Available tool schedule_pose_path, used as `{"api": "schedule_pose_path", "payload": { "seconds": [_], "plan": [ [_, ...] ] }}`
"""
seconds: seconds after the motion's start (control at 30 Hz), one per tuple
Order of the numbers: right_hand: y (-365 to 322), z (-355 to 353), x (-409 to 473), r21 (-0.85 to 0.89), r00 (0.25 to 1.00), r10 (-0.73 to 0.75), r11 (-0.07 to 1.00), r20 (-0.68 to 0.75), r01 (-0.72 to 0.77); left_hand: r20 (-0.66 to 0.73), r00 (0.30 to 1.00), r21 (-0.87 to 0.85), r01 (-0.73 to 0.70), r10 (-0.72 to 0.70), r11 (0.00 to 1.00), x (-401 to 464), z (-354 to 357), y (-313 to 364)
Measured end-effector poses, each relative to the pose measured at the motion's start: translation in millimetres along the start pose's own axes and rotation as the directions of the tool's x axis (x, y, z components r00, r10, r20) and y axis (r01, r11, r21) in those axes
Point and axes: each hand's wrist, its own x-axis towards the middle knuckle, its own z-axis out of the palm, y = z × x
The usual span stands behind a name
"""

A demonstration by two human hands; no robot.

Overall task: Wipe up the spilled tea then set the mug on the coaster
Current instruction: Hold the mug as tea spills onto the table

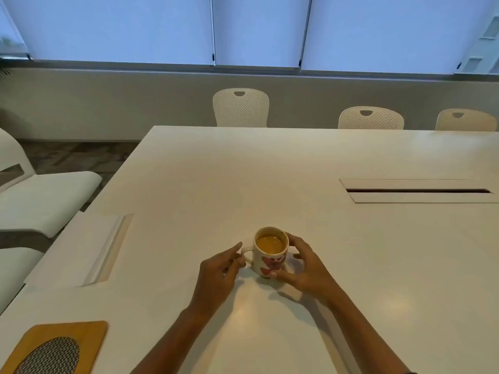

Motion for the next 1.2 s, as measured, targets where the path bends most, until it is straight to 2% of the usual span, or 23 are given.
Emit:
{"api": "schedule_pose_path", "payload": {
  "seconds": [0.23, 0.63, 1.2],
  "plan": [
    [-10.7, 8.7, 7.4, 0.005, 0.994, 0.008, 1.000, -0.105, -0.008, -0.008, 0.999, 0.055, -0.036, 0.037, 0.998, 9.0, 0.6, 0.5],
    [-6.2, 10.8, 9.5, -0.014, 0.992, -0.016, 1.000, -0.129, 0.014, -0.037, 0.999, 0.051, -0.024, 0.026, 0.998, 10.3, 4.3, 0.8],
    [-3.7, -3.0, 18.3, -0.039, 0.975, -0.125, 0.992, -0.183, 0.120, -0.053, 0.992, 0.101, -0.110, 0.116, 0.989, 28.1, 11.6, 5.4]
  ]
}}
